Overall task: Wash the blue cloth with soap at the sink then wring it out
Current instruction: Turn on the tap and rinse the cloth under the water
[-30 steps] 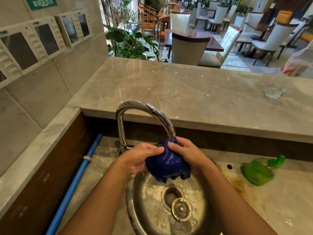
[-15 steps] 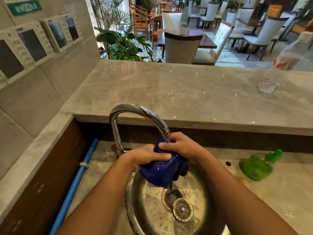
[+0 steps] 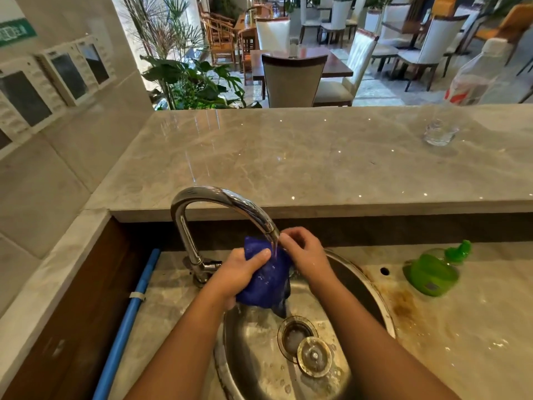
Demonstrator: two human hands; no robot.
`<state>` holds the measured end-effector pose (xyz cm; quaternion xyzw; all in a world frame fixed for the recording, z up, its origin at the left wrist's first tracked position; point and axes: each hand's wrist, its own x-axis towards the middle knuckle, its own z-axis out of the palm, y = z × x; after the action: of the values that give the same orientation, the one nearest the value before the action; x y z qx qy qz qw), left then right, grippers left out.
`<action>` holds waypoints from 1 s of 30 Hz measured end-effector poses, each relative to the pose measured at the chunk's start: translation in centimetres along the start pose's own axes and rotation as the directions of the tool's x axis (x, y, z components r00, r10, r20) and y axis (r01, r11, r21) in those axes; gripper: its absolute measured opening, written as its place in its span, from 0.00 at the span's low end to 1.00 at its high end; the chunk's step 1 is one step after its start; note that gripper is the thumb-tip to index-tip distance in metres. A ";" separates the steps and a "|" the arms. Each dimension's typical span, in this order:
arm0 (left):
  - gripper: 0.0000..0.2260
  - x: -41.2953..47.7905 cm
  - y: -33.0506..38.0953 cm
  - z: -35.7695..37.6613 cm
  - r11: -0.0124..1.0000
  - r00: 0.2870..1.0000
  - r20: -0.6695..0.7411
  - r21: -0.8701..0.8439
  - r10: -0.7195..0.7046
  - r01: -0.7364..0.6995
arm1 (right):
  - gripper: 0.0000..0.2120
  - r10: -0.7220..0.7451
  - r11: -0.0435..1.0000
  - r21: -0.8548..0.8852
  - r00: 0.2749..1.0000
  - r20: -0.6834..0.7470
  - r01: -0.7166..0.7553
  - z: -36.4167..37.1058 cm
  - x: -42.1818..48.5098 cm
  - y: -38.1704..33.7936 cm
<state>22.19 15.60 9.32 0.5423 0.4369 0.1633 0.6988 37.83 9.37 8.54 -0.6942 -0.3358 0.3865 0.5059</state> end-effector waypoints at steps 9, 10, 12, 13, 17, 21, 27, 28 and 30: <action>0.06 -0.6 -1.6 1.7 0.966 0.973 -0.222 -0.235 0.057 -0.111 | 0.34 0.333 0.008 0.856 0.809 0.485 -0.517 4.4 -5.0 5.7; 0.07 -0.9 -2.1 1.8 0.957 0.970 -0.237 -0.263 0.055 -0.119 | 0.34 0.317 -0.016 0.874 0.826 0.465 -0.486 4.7 -4.5 5.5; 0.08 -1.6 -2.9 1.8 0.948 0.962 -0.267 -0.290 0.055 -0.135 | 0.30 0.358 0.026 0.898 0.842 0.403 -0.440 5.0 -3.7 4.0; 0.09 -1.9 -3.3 1.9 0.946 0.962 -0.269 -0.295 0.053 -0.135 | 0.28 0.388 0.058 0.901 0.842 0.376 -0.430 5.0 -3.2 3.5; 0.09 -2.9 -3.7 1.2 0.921 0.944 -0.330 -0.359 0.029 -0.154 | 0.31 0.370 0.178 0.913 0.885 0.284 -0.367 5.9 -2.1 3.1; 0.10 -3.1 -3.7 1.0 0.941 0.901 -0.433 -0.310 -0.010 -0.138 | 0.28 0.296 0.188 0.956 0.942 0.161 -0.223 6.9 -1.8 2.8; 0.05 -3.5 -3.8 2.1 0.989 0.812 -0.584 -0.118 0.003 -0.089 | 0.13 0.349 0.238 0.943 0.926 0.141 -0.233 8.9 -1.7 2.8; 0.04 -3.6 -3.9 2.0 0.992 0.805 -0.593 -0.105 -0.001 -0.076 | 0.11 0.345 0.230 0.942 0.926 0.157 -0.245 8.9 -1.8 2.5; 0.04 -3.8 -4.2 1.9 0.996 0.795 -0.606 -0.076 -0.010 -0.046 | 0.10 0.356 0.223 0.934 0.915 0.187 -0.278 8.8 -1.7 2.1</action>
<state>20.49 10.30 7.27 0.4347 0.6248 0.3536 0.5437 29.42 11.25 5.20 -0.3252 0.1230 0.5795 0.7371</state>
